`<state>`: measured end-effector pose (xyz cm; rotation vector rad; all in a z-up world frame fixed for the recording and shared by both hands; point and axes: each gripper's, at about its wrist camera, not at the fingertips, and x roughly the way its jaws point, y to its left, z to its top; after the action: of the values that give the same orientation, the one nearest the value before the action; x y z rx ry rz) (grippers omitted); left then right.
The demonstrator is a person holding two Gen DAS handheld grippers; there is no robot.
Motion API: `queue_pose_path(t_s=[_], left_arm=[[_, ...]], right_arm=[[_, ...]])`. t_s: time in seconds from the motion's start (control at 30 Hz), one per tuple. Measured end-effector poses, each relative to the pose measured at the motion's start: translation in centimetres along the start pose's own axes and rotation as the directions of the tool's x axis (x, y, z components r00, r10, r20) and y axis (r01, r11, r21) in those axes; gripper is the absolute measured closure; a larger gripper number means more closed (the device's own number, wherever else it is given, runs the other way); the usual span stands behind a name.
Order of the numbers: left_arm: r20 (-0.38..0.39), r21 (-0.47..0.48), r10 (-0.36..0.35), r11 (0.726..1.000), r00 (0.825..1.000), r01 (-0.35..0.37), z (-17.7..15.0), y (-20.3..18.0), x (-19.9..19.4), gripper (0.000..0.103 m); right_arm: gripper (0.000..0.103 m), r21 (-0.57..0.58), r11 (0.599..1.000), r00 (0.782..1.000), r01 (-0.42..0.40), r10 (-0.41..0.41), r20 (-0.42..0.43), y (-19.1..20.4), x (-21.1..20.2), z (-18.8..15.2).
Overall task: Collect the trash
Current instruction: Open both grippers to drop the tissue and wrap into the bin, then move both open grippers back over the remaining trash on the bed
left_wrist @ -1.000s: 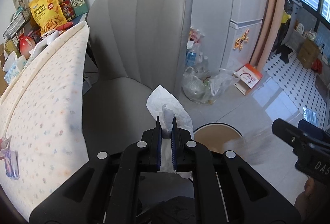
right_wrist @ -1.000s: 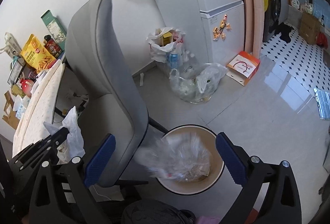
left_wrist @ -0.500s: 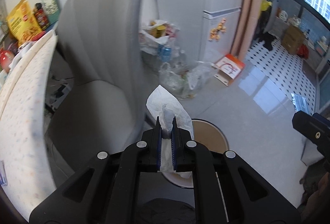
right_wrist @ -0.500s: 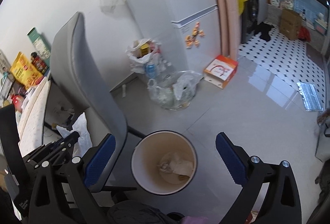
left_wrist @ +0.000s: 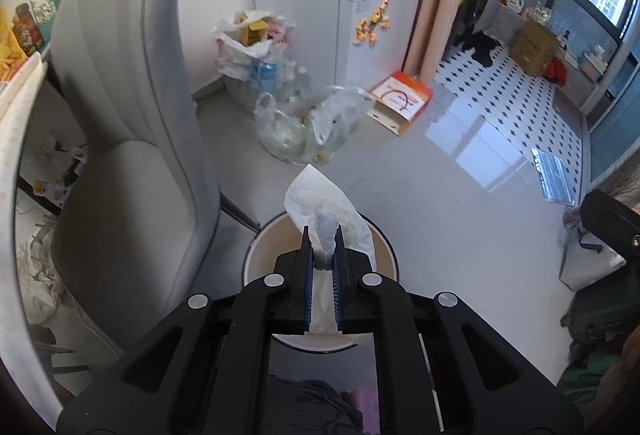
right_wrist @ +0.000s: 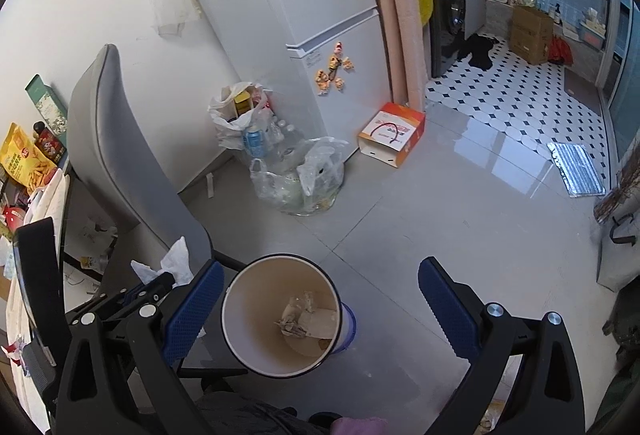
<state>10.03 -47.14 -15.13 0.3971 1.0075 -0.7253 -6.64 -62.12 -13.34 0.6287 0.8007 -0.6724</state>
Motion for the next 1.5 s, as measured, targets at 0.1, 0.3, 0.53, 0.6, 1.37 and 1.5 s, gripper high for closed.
queue_pose_path(t_s=[0.1,0.3,0.53,0.6,1.37,1.5], left_arm=[[-0.005,0.002,-0.01,1.0,1.0,0.01,-0.1,-0.5,0.3,0.086],[0.031,0.005,0.006,1.0,1.0,-0.006,0.2,-0.2,-0.8,0.038],[0.091,-0.045,0.067,0.997,0.994,-0.063,0.9,1.8,-4.3,0.012],[0.121,-0.057,0.103,0.994,0.987,-0.096,1.0,2.9,-5.6,0.008],[0.273,-0.387,0.335,0.897,0.902,-0.216,-6.9,21.0,-22.0,0.007],[0.281,-0.436,0.372,0.871,0.885,-0.227,-8.9,23.6,-24.2,0.007]], right_arm=[[0.008,0.0,1.0,1.0,0.007,-0.007,-0.001,-0.4,0.1,0.0],[0.008,0.0,1.0,1.0,-0.002,0.002,0.005,-0.2,-0.2,-0.1],[0.008,-0.028,0.999,0.999,-0.019,0.02,0.031,1.5,-1.5,0.3],[0.008,-0.045,0.999,0.999,-0.03,0.032,0.042,2.6,-2.2,0.4],[0.008,-0.333,0.916,0.961,-0.224,0.264,0.079,22.6,-11.9,-4.5],[0.008,-0.375,0.892,0.952,-0.253,0.298,0.068,25.6,-13.4,-5.9]])
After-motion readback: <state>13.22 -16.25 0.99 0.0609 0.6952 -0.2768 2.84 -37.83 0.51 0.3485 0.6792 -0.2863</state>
